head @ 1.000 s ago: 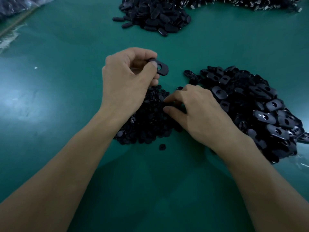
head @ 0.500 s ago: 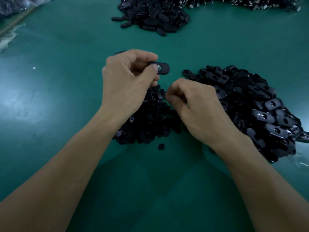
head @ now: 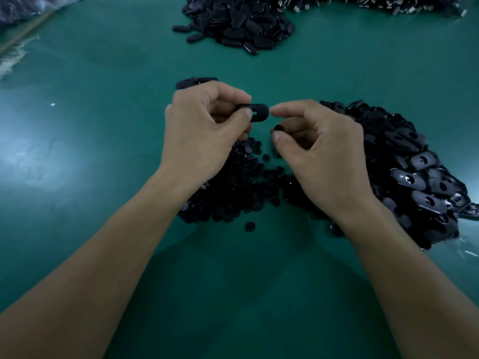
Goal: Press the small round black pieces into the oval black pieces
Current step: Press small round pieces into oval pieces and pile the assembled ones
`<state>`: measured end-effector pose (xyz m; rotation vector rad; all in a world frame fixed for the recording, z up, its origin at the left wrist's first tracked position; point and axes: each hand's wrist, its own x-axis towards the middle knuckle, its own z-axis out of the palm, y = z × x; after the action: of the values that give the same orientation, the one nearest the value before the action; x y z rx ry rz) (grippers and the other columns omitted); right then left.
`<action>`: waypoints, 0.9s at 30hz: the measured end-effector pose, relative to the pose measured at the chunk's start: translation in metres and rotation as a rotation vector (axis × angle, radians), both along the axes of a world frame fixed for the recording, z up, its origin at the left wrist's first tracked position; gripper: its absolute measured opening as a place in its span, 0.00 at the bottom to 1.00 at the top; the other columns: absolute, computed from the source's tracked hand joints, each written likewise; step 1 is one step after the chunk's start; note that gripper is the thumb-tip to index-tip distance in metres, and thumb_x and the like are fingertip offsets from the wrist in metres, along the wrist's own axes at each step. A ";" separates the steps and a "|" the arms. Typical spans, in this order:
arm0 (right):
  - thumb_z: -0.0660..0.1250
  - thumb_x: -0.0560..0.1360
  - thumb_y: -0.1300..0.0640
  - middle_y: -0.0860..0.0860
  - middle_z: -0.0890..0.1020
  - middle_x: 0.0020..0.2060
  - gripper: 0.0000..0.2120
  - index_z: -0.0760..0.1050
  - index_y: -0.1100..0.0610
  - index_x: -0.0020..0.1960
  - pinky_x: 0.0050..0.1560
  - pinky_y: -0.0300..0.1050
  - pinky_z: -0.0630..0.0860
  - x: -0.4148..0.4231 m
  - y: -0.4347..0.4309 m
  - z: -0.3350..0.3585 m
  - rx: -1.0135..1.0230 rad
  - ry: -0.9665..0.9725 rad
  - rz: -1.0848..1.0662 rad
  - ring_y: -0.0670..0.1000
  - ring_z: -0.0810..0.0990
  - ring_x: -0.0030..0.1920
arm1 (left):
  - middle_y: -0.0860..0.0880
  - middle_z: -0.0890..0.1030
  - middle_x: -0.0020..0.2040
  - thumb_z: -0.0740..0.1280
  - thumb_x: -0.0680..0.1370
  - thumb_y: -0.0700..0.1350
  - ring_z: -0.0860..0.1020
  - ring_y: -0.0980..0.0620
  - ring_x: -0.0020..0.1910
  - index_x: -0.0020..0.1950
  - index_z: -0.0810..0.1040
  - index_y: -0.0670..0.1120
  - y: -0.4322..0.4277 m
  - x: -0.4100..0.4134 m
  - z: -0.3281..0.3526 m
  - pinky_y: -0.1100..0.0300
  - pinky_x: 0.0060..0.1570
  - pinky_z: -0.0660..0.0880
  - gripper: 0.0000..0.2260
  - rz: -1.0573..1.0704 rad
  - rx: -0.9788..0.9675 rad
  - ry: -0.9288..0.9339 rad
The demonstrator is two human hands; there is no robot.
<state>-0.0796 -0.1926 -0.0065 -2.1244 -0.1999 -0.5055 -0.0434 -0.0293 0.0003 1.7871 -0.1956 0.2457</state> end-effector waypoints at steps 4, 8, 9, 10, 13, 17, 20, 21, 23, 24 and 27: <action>0.73 0.76 0.60 0.38 0.82 0.41 0.08 0.83 0.52 0.54 0.48 0.32 0.79 0.002 -0.001 -0.001 0.029 0.017 -0.019 0.38 0.83 0.43 | 0.51 0.86 0.39 0.72 0.77 0.37 0.86 0.52 0.38 0.48 0.83 0.50 0.001 0.000 0.000 0.53 0.45 0.84 0.07 0.002 0.015 -0.005; 0.73 0.76 0.60 0.39 0.83 0.40 0.07 0.83 0.51 0.52 0.47 0.32 0.79 0.002 -0.001 -0.001 0.013 0.012 0.004 0.39 0.83 0.42 | 0.51 0.86 0.38 0.72 0.77 0.38 0.86 0.51 0.38 0.47 0.83 0.50 0.001 0.000 -0.001 0.51 0.45 0.84 0.07 0.002 0.024 -0.001; 0.73 0.76 0.61 0.39 0.83 0.40 0.07 0.83 0.51 0.51 0.46 0.32 0.79 0.001 -0.001 -0.001 0.010 0.003 0.008 0.39 0.83 0.42 | 0.52 0.86 0.38 0.72 0.77 0.38 0.86 0.51 0.38 0.48 0.83 0.50 0.001 0.000 -0.001 0.51 0.45 0.84 0.07 -0.002 0.030 -0.003; 0.73 0.76 0.60 0.39 0.83 0.40 0.06 0.84 0.52 0.51 0.46 0.32 0.79 0.001 -0.001 -0.001 0.014 -0.004 0.010 0.39 0.83 0.42 | 0.52 0.86 0.38 0.72 0.77 0.38 0.86 0.51 0.38 0.48 0.83 0.50 0.001 0.000 -0.001 0.52 0.45 0.84 0.07 -0.007 0.034 -0.004; 0.73 0.76 0.60 0.39 0.83 0.38 0.05 0.83 0.51 0.50 0.45 0.34 0.80 0.001 -0.001 0.000 0.043 -0.007 0.014 0.40 0.84 0.40 | 0.52 0.86 0.38 0.72 0.77 0.38 0.86 0.52 0.37 0.48 0.83 0.50 0.001 -0.001 -0.001 0.52 0.44 0.84 0.06 -0.023 0.044 -0.005; 0.73 0.76 0.60 0.40 0.84 0.39 0.08 0.81 0.49 0.51 0.47 0.38 0.81 0.001 -0.001 0.000 0.050 0.002 0.006 0.40 0.84 0.42 | 0.52 0.86 0.37 0.72 0.76 0.38 0.86 0.50 0.37 0.46 0.83 0.52 0.001 -0.002 -0.001 0.50 0.44 0.84 0.08 -0.046 0.069 -0.008; 0.73 0.76 0.60 0.41 0.84 0.39 0.07 0.79 0.48 0.48 0.47 0.39 0.81 0.001 0.000 0.001 0.060 -0.003 0.000 0.41 0.84 0.42 | 0.52 0.85 0.38 0.73 0.75 0.40 0.86 0.50 0.39 0.46 0.83 0.53 0.001 -0.001 -0.002 0.49 0.46 0.84 0.07 -0.051 0.087 -0.011; 0.73 0.76 0.60 0.41 0.84 0.39 0.07 0.79 0.49 0.47 0.47 0.39 0.81 0.001 0.000 0.002 0.062 -0.009 0.001 0.42 0.84 0.42 | 0.52 0.85 0.38 0.73 0.75 0.41 0.86 0.50 0.39 0.46 0.83 0.54 0.001 -0.001 -0.002 0.49 0.46 0.84 0.07 -0.052 0.091 -0.014; 0.74 0.76 0.58 0.42 0.83 0.40 0.04 0.81 0.50 0.46 0.46 0.40 0.80 0.001 0.000 0.002 0.051 -0.025 0.001 0.43 0.83 0.42 | 0.52 0.86 0.39 0.73 0.74 0.42 0.86 0.51 0.38 0.46 0.83 0.54 0.000 -0.002 -0.002 0.49 0.47 0.84 0.06 -0.055 0.101 -0.016; 0.74 0.75 0.58 0.42 0.83 0.40 0.04 0.82 0.49 0.46 0.46 0.40 0.79 0.001 0.000 0.003 0.048 -0.030 -0.005 0.44 0.83 0.43 | 0.52 0.86 0.39 0.73 0.74 0.43 0.86 0.51 0.38 0.45 0.83 0.54 0.000 -0.002 -0.002 0.50 0.47 0.84 0.06 -0.059 0.108 -0.019; 0.74 0.76 0.58 0.41 0.84 0.39 0.05 0.82 0.48 0.46 0.45 0.38 0.79 0.002 -0.001 0.004 0.107 -0.023 -0.011 0.43 0.83 0.41 | 0.53 0.86 0.39 0.74 0.74 0.42 0.85 0.54 0.39 0.46 0.83 0.55 -0.002 -0.004 -0.001 0.51 0.48 0.84 0.07 -0.078 0.129 -0.038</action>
<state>-0.0775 -0.1941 -0.0021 -2.0176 -0.1709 -0.5355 -0.0477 -0.0315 -0.0003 1.8990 -0.3137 0.2152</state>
